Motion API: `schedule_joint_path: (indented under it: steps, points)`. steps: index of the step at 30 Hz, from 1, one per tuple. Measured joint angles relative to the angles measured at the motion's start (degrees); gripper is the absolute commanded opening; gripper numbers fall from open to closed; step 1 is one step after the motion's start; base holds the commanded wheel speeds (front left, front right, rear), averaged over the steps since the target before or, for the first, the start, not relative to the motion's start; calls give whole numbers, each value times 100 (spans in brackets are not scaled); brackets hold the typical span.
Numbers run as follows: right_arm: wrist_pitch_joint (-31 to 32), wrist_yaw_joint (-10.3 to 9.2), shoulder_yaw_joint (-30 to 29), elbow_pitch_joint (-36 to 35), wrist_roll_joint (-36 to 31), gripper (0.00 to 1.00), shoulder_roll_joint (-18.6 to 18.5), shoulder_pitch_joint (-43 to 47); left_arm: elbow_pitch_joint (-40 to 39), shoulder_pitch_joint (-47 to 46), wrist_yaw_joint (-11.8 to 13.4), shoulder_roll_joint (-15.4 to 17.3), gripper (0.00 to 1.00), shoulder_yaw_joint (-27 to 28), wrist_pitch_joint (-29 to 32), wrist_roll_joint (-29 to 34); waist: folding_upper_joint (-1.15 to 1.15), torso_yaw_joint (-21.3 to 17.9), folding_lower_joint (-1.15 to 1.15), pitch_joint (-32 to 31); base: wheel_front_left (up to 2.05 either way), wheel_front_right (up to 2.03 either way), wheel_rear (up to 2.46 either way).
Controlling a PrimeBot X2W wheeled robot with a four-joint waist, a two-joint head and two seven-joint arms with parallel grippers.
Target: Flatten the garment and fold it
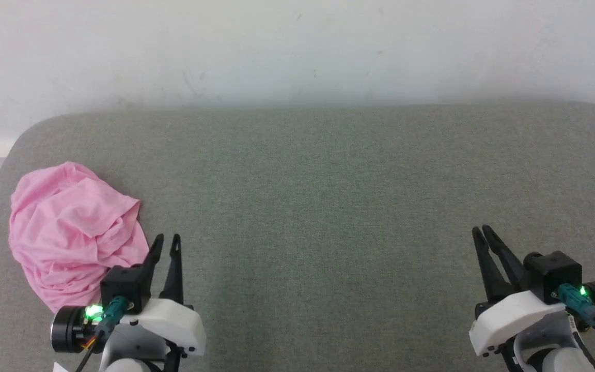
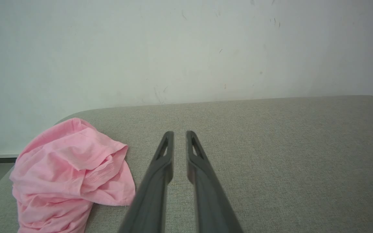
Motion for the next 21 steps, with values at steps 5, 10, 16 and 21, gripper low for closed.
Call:
schedule_joint_path:
  steps: [5, 10, 16, 21]
  points:
    - [-3, 0, 0, 19, 5, 100, -1, 0, 18, 0, 0, 0, 100, -11, -2, -2, 0, 0, 0, 1, 0, 0, 0]
    - [-56, 0, -2, 56, 60, 100, -1, 0, 63, -1, 4, 0, 100, -41, -60, -40, 0, 1, 0, -1, 0, 0, 0]
    - [-121, 0, -10, 120, 167, 100, -1, 0, 109, -2, 52, 1, 100, -87, -116, -141, 0, 3, 0, -6, 0, 0, 0]
    - [-177, 0, -24, 182, 229, 100, -1, 0, 155, -3, 84, 0, 100, -124, -177, -198, 0, 10, 0, -12, 0, 0, 0]
